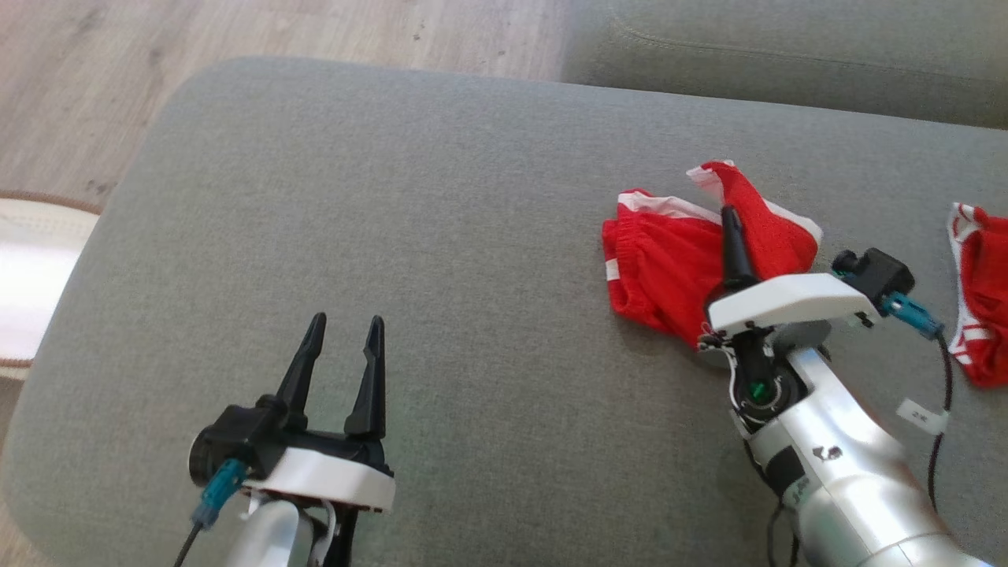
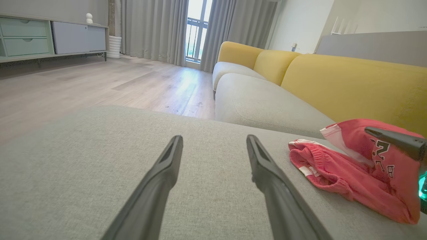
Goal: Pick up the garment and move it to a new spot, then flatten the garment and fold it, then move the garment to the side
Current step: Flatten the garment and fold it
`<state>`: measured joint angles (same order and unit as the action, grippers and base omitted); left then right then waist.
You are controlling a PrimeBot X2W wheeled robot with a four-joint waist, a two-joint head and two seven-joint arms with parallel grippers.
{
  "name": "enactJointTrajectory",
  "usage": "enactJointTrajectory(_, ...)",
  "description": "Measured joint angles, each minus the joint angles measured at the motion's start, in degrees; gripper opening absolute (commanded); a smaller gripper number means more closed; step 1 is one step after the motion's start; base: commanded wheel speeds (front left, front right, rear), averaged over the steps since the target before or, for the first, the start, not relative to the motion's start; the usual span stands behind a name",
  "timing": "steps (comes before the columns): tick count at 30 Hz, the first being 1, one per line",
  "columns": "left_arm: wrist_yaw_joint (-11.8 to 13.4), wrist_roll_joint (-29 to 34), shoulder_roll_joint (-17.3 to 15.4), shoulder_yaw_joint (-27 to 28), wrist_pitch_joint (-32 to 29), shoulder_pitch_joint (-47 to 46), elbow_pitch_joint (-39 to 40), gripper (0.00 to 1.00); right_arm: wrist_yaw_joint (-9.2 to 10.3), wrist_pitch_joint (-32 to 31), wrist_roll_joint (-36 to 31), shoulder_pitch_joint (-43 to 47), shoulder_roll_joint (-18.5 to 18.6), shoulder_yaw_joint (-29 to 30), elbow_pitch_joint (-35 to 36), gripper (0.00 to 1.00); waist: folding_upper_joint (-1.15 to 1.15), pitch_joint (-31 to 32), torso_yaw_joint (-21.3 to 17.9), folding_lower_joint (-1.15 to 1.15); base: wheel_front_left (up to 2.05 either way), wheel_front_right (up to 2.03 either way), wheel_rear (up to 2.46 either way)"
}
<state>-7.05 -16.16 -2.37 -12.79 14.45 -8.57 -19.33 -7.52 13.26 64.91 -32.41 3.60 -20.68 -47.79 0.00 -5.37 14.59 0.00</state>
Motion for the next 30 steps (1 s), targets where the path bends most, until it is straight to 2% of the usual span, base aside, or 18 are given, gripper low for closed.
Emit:
enactJointTrajectory(13, 0.05, -0.09, -0.01, -0.31, 0.00, 0.38, -0.32, 1.00, -0.01, 0.94, 5.99, -4.48, 0.04, -13.77, -4.33, 0.00, 0.00, -1.24, 3.00, 0.01, 0.00, 0.00, 0.00)
enactJointTrajectory(15, 0.07, -0.46, 0.00, -0.43, 0.00, 0.37, -0.34, 1.00, -0.01, -0.91, 7.13, -4.52, 0.13, -17.20, -5.04, 0.00, 0.00, -1.33, 3.14, 0.01, 0.00, 0.00, 0.00)
enactJointTrajectory(16, 0.08, -0.49, 0.00, -0.45, 0.00, 0.37, -0.35, 1.00, -0.01, -1.15, 6.95, -4.53, 0.12, -18.91, -5.87, 0.45, 0.00, -1.33, 3.11, 0.01, 0.00, 0.00, 0.00)
enactJointTrajectory(17, 0.08, -0.49, -0.01, -0.44, 0.00, 0.37, -0.35, 1.00, -0.01, -1.18, 6.70, -4.52, 0.04, -20.35, -6.41, 1.00, 0.00, -1.36, 3.06, 0.01, 0.00, 0.00, 0.00)
enactJointTrajectory(24, 0.57, -0.51, -0.01, -0.27, 0.00, 0.37, -0.49, 1.00, -0.01, -3.54, 6.69, -4.55, 0.10, -29.29, -6.98, 1.00, 0.00, -1.32, 2.16, 0.01, 0.00, 0.00, 0.00)
enactJointTrajectory(30, 0.57, -0.48, -0.01, 0.03, 0.00, 0.37, -0.58, 1.00, -0.01, -6.21, 5.68, -4.54, 0.08, -37.17, -3.39, 1.00, 0.00, -0.82, -0.04, 0.00, 0.00, 0.00, 0.00)
